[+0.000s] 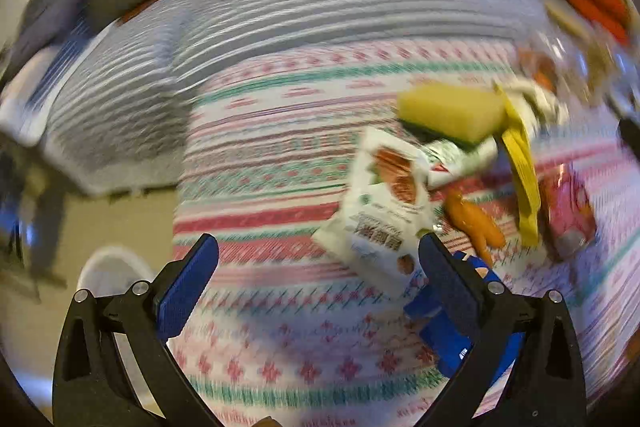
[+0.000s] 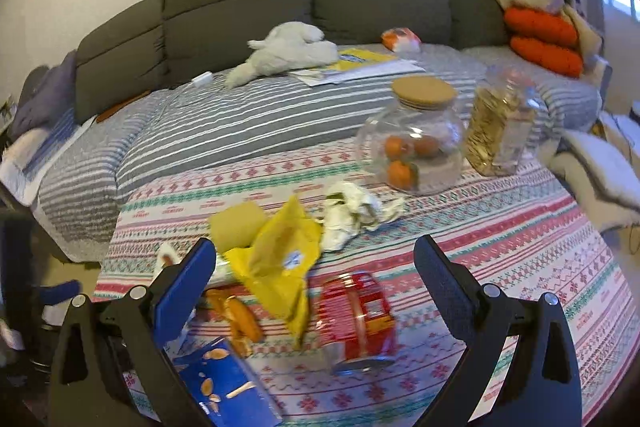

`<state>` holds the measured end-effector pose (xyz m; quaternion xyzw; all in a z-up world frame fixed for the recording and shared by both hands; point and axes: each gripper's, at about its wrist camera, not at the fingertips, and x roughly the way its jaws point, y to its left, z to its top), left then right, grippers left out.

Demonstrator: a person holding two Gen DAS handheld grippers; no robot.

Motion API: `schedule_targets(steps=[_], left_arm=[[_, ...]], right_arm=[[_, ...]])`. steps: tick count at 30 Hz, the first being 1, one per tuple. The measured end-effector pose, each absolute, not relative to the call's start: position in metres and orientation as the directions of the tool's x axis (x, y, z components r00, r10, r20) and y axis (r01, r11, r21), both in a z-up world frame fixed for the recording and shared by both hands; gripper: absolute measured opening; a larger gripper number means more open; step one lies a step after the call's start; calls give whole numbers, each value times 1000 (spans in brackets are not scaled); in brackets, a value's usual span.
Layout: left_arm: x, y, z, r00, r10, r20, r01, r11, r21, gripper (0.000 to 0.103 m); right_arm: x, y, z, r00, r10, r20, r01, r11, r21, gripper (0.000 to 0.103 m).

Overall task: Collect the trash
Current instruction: 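Grasp the yellow wrapper with the right tool while the left tool grasps the white snack bag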

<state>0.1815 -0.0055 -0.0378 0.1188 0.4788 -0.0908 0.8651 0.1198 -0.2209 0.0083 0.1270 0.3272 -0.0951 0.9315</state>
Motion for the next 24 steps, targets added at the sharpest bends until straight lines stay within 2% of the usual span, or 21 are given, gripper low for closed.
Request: schedule_targets(steps=[4,11,12,13,14,16,17,18,24], left_arm=[[198,-16,-61,480,-75,-874,379,917,129,96],[221,-27,-88,423,-179,-888,433,901,24,95],[223,-29,-90,416,-202,-887,441,898,3,90],[223,-30,-91,405,-223,-887,450,893,-19,75],[224,-32,-92,388,-244,-889,462,886,-42,65],[217,-39,-89,380,-275,-883,493,868,-59,40],[214,-43,-87,370,-286,-884,507,859,-66,32],[212,-45,-85,363,-295,-884,513,855,-75,18],[201,-28,-47,413,-357,-838,477,869,-135,14]], right_arm=[[129,-245,7,753,-54,-655,264,938,226,96],[153,-256,-8,718,4,-696,219,948,232,96],[157,-255,-12,709,21,-704,209,948,239,96],[161,-253,-16,699,37,-714,201,948,246,96],[165,-251,-20,688,53,-724,193,948,252,96],[169,-246,-26,671,82,-737,175,948,265,96],[172,-243,-29,661,94,-745,167,949,268,96],[175,-237,-32,650,110,-752,154,950,273,96],[186,-207,-39,630,149,-762,86,962,259,96]])
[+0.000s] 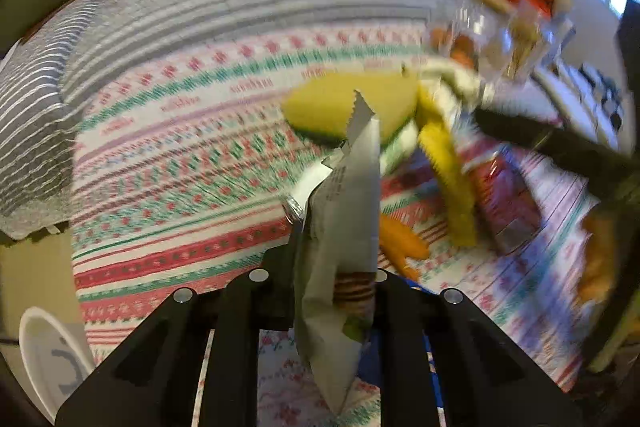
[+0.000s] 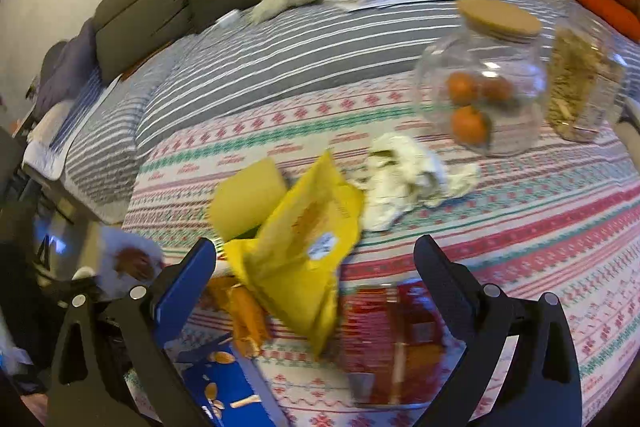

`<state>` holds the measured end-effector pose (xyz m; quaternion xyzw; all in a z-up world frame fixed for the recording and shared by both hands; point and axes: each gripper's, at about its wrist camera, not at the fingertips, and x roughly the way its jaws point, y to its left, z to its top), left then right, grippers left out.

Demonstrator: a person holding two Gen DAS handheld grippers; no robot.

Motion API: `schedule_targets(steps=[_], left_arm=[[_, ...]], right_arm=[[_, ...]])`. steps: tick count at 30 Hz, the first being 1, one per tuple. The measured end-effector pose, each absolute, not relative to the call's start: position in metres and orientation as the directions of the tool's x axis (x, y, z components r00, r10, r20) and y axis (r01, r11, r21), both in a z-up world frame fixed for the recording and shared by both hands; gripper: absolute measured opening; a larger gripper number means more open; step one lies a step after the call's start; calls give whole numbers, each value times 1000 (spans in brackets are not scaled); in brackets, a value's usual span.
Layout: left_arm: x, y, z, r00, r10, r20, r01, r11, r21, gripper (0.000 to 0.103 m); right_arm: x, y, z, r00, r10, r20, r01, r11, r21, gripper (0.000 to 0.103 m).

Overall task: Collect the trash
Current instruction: 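Grasp the yellow wrapper with the right tool while the left tool grasps the white snack bag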

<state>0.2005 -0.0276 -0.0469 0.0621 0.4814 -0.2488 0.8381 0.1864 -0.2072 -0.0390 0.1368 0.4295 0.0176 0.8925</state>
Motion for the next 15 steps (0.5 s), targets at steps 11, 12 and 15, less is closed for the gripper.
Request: schedule_targets(steps=[11,12,15], left_arm=[[183,11,-10,551,-312,-774,309,938,-158,14],[181,11,-9,557,-317,-768,311,937,-161,14],[178,11,-6,568,-315,-760,315,937,-153,14]], right_arm=[[202,-185,-61,583,146,-799,4,983,183,53],[203,-187,-63,572,162,-804,5,980,201,36],[201,-194,-63,584,166,-794,22,975,220,26]])
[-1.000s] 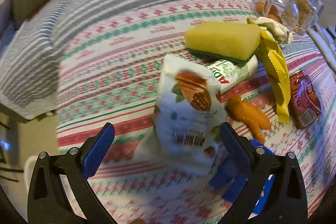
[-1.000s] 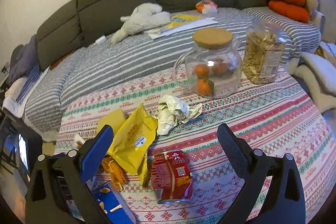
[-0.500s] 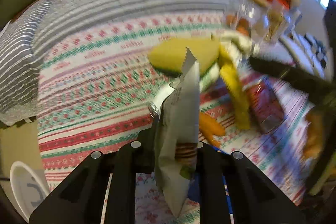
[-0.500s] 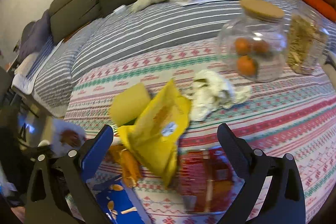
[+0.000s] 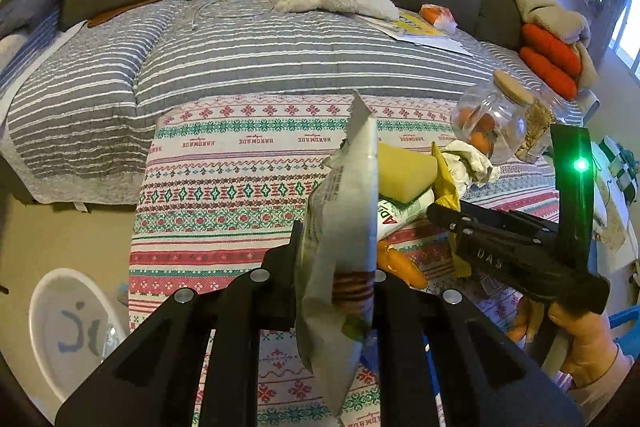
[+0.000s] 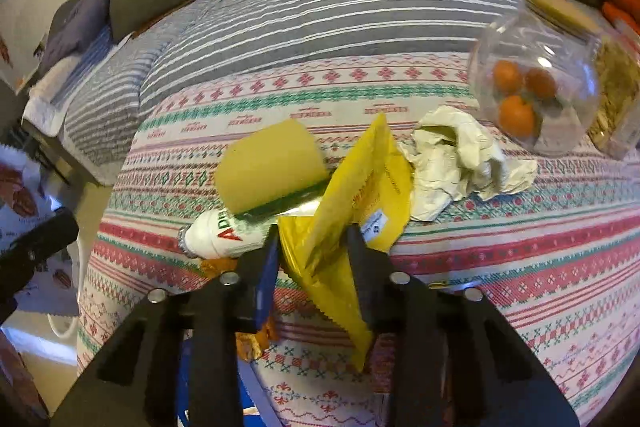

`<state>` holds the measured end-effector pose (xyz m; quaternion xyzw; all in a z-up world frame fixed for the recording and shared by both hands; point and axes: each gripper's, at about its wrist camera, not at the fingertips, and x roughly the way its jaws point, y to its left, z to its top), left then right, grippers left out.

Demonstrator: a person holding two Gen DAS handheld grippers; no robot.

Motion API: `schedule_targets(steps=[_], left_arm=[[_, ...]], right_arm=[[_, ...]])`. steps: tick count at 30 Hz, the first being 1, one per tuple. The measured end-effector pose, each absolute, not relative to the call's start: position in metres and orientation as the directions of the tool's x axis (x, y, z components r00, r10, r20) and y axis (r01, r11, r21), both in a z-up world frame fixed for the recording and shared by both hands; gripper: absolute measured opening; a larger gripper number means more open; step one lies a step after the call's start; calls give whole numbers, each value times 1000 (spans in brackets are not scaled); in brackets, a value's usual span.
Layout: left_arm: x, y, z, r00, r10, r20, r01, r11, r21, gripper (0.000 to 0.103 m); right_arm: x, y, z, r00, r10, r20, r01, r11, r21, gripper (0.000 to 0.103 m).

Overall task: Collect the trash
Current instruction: 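Grasp the yellow wrapper with the right tool while the left tool grasps the white snack bag, then carry the yellow wrapper and white snack bag over the white wastebasket with both tools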

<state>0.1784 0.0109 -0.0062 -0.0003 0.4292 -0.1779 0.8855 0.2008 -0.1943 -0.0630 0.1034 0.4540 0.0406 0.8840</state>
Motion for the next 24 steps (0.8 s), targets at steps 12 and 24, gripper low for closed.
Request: schedule_targets(steps=[12,24], left_arm=[[169,15,15,632,-354,-689,313,930,-191,14],[145,18,42,714,-371,-594,301,929,-218,14]], right_arm=[[174,-196,1,770,145,-621,-8,976,218,18],[145,-182,35,864,131,-486,-26,976,217,18]])
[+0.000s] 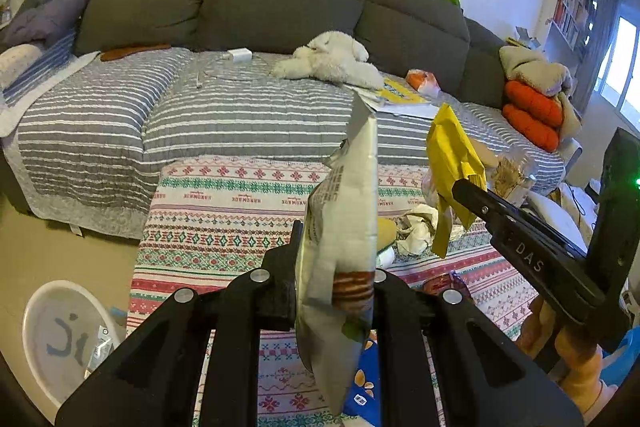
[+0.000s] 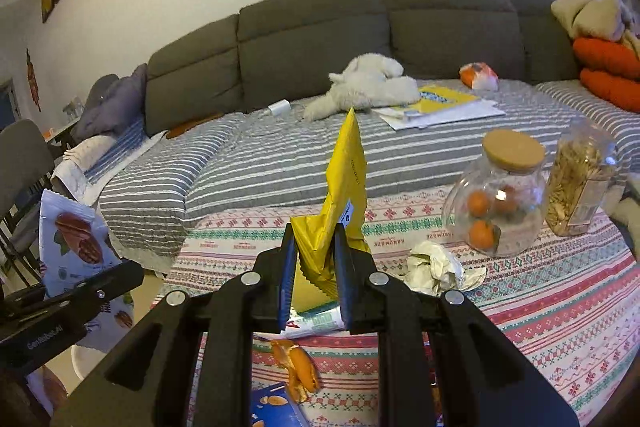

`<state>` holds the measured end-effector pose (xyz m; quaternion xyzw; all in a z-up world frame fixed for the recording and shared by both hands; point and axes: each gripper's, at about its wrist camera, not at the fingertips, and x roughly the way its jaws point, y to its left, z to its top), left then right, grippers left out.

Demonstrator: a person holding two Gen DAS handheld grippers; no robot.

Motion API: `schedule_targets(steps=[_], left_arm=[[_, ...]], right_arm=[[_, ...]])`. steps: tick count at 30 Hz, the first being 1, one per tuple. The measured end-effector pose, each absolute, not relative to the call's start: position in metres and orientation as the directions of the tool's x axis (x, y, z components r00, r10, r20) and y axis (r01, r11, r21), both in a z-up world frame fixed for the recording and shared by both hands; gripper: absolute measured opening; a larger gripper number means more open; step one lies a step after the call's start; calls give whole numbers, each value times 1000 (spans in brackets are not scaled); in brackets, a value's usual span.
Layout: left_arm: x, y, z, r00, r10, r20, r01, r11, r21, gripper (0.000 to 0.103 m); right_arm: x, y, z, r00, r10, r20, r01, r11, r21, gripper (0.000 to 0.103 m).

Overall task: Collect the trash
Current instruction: 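Carry the yellow wrapper and white snack bag over the white wastebasket with both tools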

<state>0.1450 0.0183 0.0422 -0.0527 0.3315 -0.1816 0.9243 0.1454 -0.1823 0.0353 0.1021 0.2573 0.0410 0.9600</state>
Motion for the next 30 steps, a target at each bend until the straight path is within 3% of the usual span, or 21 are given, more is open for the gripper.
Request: schedule_targets(steps=[11,30], left_arm=[[133,35,47,769,-302,-564,238,953,-185,14],[118,99,55,805,-198,-558,118,977,-178,14]], right_arm=[[131,-153,40,880,129,-458,-57,984,168,18],[109,-77,49,873,246,-421,-213,969,126,18]])
